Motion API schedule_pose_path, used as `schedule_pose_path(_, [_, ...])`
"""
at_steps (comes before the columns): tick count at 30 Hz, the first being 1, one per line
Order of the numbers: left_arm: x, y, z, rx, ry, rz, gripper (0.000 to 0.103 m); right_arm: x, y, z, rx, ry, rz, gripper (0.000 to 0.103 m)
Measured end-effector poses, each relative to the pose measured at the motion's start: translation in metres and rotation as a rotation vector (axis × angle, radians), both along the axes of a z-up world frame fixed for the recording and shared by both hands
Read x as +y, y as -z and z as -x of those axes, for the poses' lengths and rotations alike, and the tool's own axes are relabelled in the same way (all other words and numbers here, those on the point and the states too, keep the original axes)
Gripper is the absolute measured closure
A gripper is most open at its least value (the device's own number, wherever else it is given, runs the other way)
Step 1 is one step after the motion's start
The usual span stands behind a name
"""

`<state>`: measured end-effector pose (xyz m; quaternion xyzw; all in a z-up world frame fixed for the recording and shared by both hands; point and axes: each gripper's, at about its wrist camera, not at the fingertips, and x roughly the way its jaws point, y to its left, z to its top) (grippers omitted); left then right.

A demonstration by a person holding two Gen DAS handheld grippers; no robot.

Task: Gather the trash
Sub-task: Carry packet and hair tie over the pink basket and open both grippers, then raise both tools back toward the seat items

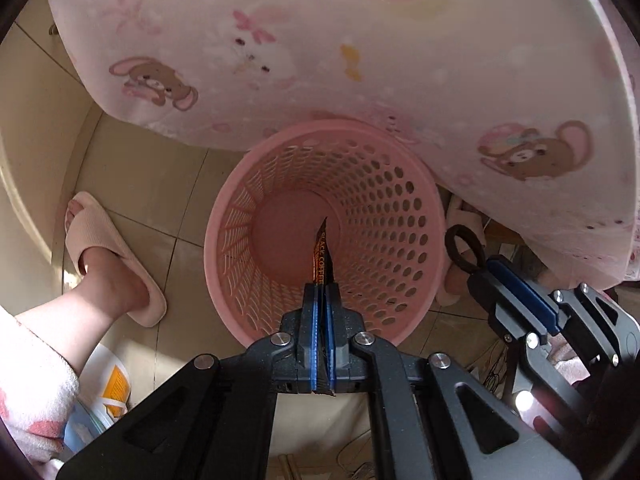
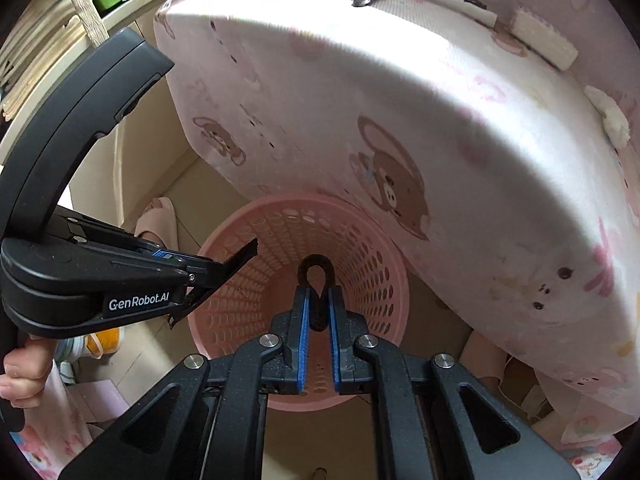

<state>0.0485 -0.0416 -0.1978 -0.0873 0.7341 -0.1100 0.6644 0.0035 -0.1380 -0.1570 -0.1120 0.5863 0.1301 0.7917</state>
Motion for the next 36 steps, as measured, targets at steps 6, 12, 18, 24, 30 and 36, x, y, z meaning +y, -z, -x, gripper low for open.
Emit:
schedule_pose_path(6, [0.000, 0.010, -0.002, 0.022, -0.006, -0.036, 0.099, 0.005, 0.016, -0.004, 0.030, -0.010, 0.038, 0.095])
schedule_pose_path(12, [0.008, 0.014, -0.004, 0.012, -0.013, -0.065, 0.078, 0.007, 0.021, -0.001, 0.020, -0.006, 0.055, 0.065])
schedule_pose_path(18, [0.017, 0.001, -0.007, -0.040, -0.044, -0.093, 0.053, -0.003, 0.011, -0.004, 0.003, 0.035, 0.028, 0.054])
schedule_pose_path(24, [0.018, -0.039, -0.009, -0.206, -0.040, -0.146, 0.041, -0.008, -0.015, -0.004, -0.047, 0.054, -0.019, 0.049])
schedule_pose_path(30, [0.030, -0.102, -0.002, -0.494, -0.062, -0.184, 0.024, -0.019, -0.066, 0.014, -0.202, 0.069, -0.077, 0.047])
schedule_pose_path(36, [0.032, -0.148, 0.012, -0.751, -0.073, -0.195, 0.014, -0.036, -0.114, 0.030, -0.382, 0.140, -0.096, 0.053])
